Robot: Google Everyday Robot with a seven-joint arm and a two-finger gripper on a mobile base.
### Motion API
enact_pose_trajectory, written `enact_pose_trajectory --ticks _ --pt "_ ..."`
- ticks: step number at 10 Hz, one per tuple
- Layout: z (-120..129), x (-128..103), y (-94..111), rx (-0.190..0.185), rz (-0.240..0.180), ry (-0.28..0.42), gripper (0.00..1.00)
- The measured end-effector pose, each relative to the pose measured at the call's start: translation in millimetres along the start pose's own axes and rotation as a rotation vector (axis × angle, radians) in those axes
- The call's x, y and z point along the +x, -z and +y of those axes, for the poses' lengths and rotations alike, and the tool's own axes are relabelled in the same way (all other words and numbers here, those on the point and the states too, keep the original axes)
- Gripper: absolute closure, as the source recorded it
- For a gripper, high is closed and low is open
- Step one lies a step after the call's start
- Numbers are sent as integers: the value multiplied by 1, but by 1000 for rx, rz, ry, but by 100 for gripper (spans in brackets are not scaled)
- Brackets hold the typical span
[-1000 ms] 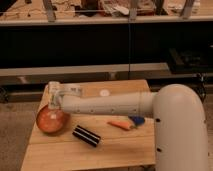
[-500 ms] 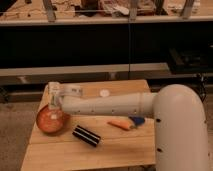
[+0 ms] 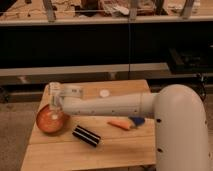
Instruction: Place the bottle in the ceramic bowl
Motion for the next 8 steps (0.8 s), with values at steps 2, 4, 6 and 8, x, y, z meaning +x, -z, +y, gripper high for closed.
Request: enact_pose_trajectory --ticks 2,4,6,8 --pt "1 0 0 2 2 6 60" --pt "0 -1 0 5 4 10 60" --pt "0 -2 1 6 3 15 60" --pt "0 -2 1 4 4 22 60"
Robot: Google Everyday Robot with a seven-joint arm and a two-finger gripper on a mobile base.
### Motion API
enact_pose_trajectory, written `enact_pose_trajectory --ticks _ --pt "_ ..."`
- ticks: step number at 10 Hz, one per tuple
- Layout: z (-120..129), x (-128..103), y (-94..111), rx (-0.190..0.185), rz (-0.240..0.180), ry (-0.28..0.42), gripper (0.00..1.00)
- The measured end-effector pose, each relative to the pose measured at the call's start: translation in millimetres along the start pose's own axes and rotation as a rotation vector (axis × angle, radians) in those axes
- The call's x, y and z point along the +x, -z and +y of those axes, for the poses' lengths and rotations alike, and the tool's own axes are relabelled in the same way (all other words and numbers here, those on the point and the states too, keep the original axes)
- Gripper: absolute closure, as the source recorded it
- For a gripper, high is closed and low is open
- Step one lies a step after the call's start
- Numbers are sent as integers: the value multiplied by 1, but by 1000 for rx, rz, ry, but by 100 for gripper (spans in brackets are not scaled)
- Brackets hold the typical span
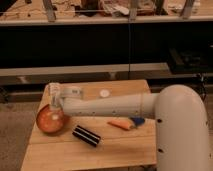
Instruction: Place the bottle in the ceramic bowl
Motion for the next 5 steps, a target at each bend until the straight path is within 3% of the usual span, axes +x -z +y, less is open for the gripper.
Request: enact_pose_trajectory --ticks 5 --pt "0 0 0 -1 -2 13 60"
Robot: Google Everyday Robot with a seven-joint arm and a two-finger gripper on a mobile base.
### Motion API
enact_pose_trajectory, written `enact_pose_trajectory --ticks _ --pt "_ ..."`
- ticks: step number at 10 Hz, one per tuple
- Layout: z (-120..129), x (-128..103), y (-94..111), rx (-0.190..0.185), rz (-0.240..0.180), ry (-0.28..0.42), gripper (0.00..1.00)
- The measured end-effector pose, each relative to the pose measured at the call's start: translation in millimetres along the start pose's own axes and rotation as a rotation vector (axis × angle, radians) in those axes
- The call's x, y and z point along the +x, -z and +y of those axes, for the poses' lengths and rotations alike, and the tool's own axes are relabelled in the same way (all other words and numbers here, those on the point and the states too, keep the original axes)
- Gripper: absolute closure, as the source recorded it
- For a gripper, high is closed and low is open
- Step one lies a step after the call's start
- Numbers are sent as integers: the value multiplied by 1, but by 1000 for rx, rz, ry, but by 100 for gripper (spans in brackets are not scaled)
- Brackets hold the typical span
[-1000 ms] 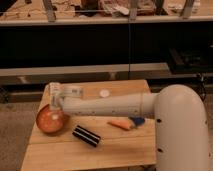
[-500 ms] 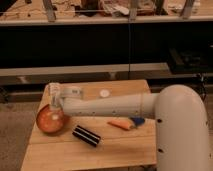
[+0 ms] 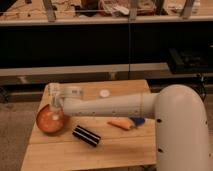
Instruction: Place the bottle in the ceramic bowl
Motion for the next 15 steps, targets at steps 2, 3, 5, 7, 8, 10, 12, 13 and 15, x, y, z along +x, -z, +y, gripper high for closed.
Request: enact_pose_trajectory --ticks 2,3,5,7,8,10,12,13,15 --pt "-1 -1 0 1 -1 3 60" --pt "0 -1 0 1 -2 5 60" --pt "1 -1 1 -2 -1 9 60" --pt "-1 -2 -1 4 0 16 60" --pt "-1 -1 -1 5 2 17 60" --pt "-1 -2 -1 3 3 20 60" --pt "-1 -1 -2 9 6 24 60" --pt "-1 -2 -2 12 7 28 60" --pt "-1 -2 -2 12 6 30 60"
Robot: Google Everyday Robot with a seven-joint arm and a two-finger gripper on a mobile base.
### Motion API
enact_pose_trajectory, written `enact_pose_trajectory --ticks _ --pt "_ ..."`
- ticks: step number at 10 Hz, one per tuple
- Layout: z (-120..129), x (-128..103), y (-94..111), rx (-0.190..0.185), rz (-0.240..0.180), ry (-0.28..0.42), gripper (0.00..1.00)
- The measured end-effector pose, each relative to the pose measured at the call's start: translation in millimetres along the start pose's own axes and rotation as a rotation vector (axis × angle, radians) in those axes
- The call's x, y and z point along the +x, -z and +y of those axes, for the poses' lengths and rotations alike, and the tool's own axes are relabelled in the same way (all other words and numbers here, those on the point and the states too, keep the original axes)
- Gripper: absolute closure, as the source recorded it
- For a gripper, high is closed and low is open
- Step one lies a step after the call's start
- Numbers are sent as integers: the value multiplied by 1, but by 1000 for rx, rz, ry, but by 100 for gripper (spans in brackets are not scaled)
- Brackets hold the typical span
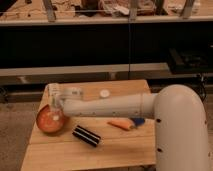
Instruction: Place the bottle in the ceramic bowl
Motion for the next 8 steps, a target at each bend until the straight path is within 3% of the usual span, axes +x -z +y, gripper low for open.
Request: enact_pose_trajectory --ticks 8 --pt "2 -1 0 0 -1 13 60"
